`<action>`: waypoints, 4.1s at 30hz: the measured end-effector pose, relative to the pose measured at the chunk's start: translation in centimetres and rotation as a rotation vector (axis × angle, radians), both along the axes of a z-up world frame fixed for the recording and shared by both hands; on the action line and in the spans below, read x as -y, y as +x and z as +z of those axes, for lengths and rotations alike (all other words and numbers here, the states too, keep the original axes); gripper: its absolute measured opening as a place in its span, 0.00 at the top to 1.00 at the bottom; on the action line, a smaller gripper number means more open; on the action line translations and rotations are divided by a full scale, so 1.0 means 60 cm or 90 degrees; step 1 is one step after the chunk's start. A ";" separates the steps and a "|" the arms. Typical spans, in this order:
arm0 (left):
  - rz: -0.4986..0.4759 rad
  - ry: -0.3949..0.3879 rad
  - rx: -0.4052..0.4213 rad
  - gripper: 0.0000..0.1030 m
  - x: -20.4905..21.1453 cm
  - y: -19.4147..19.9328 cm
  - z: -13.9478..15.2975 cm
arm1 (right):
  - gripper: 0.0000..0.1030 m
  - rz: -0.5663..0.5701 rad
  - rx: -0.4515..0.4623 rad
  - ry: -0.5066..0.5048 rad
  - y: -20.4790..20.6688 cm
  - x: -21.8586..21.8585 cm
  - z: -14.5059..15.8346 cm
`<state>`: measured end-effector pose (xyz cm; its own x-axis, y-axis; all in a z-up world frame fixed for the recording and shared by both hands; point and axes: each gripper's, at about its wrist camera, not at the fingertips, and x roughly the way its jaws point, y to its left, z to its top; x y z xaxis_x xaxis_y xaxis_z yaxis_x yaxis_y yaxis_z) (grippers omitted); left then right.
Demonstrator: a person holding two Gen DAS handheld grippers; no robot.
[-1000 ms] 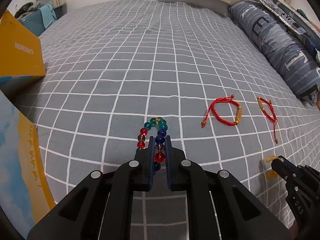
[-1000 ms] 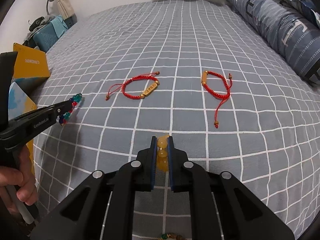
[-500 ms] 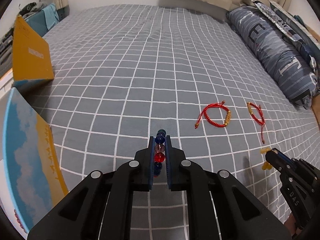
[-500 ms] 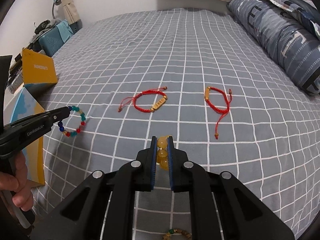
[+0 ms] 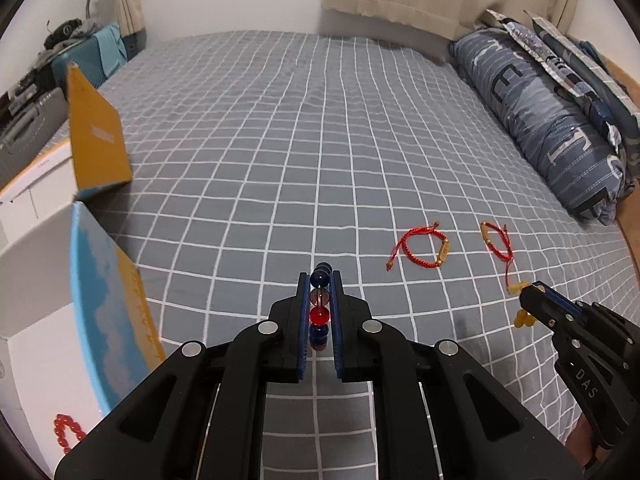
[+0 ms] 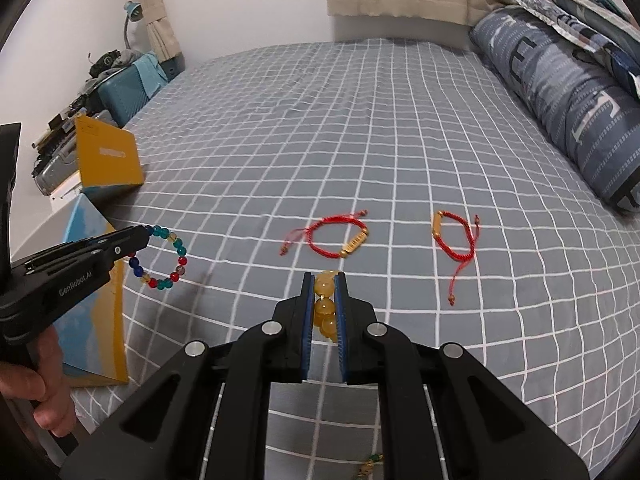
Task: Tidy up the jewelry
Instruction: 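Carry both bracelets into the white box and open both tools to release, then withdraw both tools from the box toward the pearls and wooden bracelet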
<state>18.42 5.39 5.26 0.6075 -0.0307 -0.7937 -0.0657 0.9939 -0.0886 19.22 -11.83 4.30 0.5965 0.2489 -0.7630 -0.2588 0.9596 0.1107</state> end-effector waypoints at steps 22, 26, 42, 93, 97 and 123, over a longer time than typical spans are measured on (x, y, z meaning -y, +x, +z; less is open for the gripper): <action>0.108 0.018 0.053 0.91 -0.159 -0.123 0.124 | 0.91 0.135 0.055 0.035 -0.040 -0.197 0.119; 0.145 0.021 0.056 0.91 -0.204 -0.155 0.132 | 0.91 0.177 0.058 0.042 -0.056 -0.255 0.132; 0.291 0.024 0.027 0.91 -0.378 -0.280 0.084 | 0.91 0.330 -0.001 0.024 -0.140 -0.475 0.066; 0.286 0.023 0.040 0.06 -0.345 -0.311 0.070 | 0.07 0.251 0.082 0.011 -0.161 -0.362 0.099; 0.235 0.024 0.058 0.06 -0.284 -0.282 0.081 | 0.07 0.200 0.091 0.009 -0.153 -0.289 0.109; -0.052 0.031 0.027 0.06 0.098 -0.151 -0.038 | 0.07 -0.069 0.017 -0.035 -0.169 0.123 -0.020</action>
